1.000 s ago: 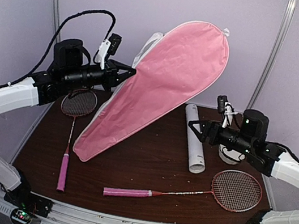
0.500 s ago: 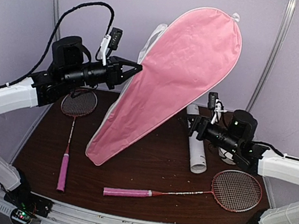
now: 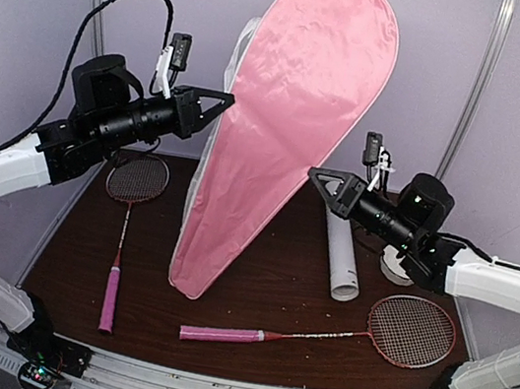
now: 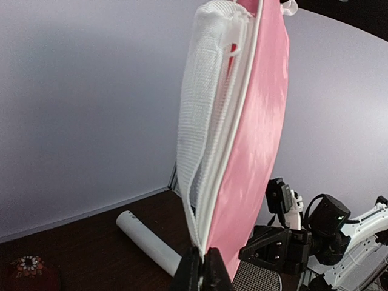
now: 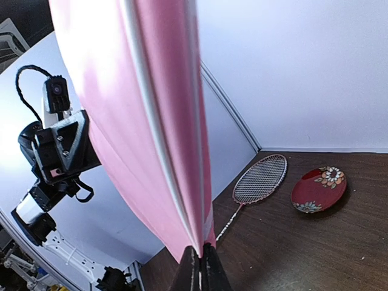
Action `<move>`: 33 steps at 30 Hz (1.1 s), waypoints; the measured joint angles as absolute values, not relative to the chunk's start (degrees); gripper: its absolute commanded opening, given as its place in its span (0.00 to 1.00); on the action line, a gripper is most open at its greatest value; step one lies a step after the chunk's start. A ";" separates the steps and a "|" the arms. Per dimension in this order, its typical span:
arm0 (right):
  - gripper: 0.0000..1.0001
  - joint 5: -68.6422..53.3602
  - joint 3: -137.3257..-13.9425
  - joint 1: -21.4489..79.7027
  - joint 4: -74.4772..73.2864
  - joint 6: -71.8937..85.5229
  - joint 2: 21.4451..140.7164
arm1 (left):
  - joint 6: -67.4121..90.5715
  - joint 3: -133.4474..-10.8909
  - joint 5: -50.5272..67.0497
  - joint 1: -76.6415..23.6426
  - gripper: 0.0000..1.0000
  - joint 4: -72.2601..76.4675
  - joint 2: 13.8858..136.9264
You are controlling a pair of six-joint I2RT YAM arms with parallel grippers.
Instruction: Pack up the badminton gear
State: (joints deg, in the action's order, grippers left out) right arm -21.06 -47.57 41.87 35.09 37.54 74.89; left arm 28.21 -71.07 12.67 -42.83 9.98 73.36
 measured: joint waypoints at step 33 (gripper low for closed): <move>0.59 -26.44 -64.93 37.87 13.26 47.59 97.71 | 25.69 -81.28 -2.72 -46.74 0.00 -11.73 76.71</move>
State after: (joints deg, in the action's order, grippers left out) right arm -26.44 -64.93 37.87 13.26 47.59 97.71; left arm 25.69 -81.28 -2.72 -46.74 -11.73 76.71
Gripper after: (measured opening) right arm 0.543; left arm 0.015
